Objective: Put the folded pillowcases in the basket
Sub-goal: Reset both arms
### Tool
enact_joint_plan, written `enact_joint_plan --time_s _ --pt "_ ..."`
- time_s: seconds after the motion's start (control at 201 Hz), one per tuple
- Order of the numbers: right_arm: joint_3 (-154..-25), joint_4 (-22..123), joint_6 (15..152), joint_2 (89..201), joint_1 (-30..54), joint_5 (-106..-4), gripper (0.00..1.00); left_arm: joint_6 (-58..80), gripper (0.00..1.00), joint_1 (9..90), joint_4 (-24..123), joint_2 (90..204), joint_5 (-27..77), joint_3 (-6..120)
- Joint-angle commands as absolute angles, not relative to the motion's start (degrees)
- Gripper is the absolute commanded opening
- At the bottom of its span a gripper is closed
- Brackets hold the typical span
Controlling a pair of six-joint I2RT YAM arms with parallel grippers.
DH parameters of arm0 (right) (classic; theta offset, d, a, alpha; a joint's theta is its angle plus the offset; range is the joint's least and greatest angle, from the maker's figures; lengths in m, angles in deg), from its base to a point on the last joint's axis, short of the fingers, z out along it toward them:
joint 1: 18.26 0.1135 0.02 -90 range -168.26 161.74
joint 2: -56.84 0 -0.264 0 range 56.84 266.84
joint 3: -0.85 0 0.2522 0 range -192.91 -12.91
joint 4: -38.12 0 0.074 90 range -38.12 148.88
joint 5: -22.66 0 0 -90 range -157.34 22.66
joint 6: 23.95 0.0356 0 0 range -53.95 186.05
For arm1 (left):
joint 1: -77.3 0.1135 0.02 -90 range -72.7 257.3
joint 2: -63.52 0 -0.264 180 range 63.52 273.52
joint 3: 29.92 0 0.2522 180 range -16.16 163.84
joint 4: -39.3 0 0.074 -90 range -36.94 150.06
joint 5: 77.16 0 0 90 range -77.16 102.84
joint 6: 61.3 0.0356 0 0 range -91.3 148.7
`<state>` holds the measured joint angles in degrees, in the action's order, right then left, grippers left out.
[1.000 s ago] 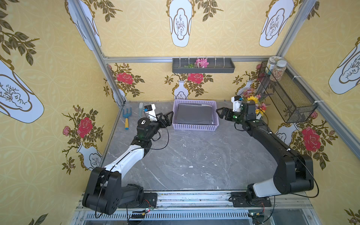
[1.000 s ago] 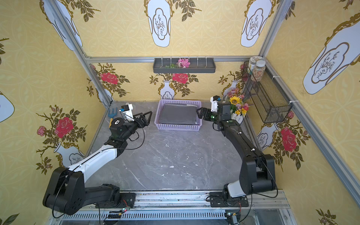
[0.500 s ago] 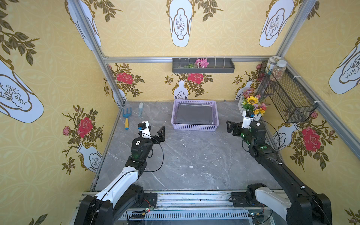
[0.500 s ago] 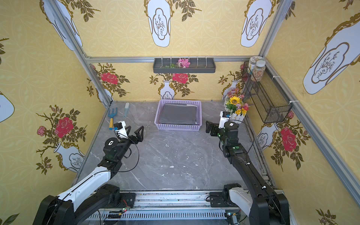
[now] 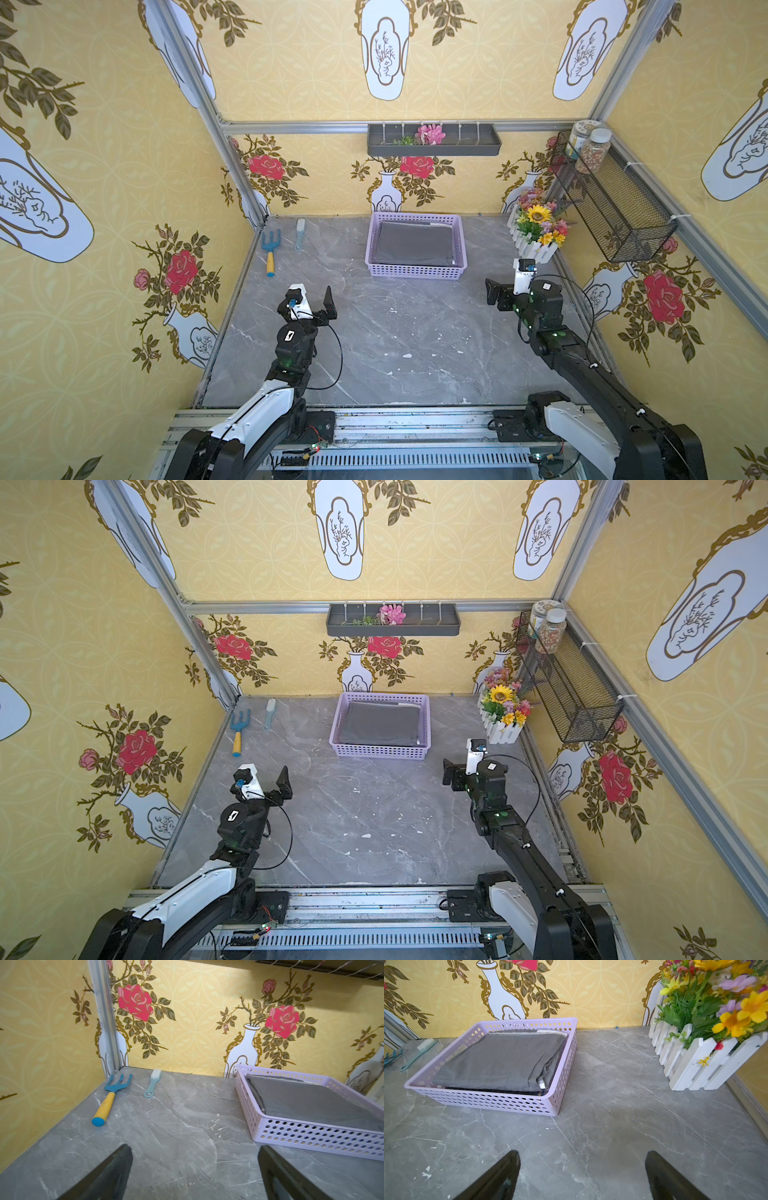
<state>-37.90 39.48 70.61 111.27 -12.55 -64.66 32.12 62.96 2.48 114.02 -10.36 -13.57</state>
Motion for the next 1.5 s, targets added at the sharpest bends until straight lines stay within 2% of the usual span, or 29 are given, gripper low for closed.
enact_joint_plan --time_s 0.0,0.105,0.274,0.404,0.483,0.852,1.151,1.211,1.386,1.45,1.495 --pt "-37.41 34.06 68.82 111.33 -12.55 -66.36 0.97 35.03 1.00 64.08 -0.97 114.69 -13.04 -15.53" --pt "-36.40 32.57 68.69 111.48 -12.76 -67.89 0.97 32.35 1.00 69.67 -9.42 117.91 -7.33 -18.87" --pt "-35.53 31.36 68.51 112.80 -13.44 -68.02 0.97 27.31 1.00 78.44 -10.78 122.77 5.11 -17.28" --pt "-35.23 31.49 68.68 112.75 -14.12 -68.61 0.97 26.18 1.00 80.64 -15.60 132.50 8.67 -15.77" --pt "-34.50 30.99 68.53 112.39 -14.46 -68.73 0.97 26.96 1.00 80.64 -12.69 137.40 10.08 -12.17" --pt "-32.71 26.97 67.55 116.82 -16.35 -69.37 0.97 25.54 1.00 81.70 -11.36 137.90 9.15 -11.23" --pt "-28.17 13.22 67.90 127.81 -17.44 -68.10 0.97 25.82 1.00 81.74 -11.36 138.05 9.33 -11.15" --pt "-29.33 15.54 67.32 128.18 -17.42 -67.87 0.97 25.84 1.00 81.66 -11.44 138.01 9.34 -11.19" --pt "-23.91 -6.81 66.59 139.94 -17.57 -67.87 0.97 25.88 1.00 81.70 -11.42 138.04 9.33 -11.17" --pt "-26.53 3.22 67.18 137.42 -17.90 -68.93 0.97 25.88 1.00 81.68 -11.44 138.05 9.35 -11.19" --pt "-27.09 -0.25 67.45 140.30 -17.91 -69.30 0.97 25.88 1.00 81.70 -11.42 138.05 9.38 -11.25"
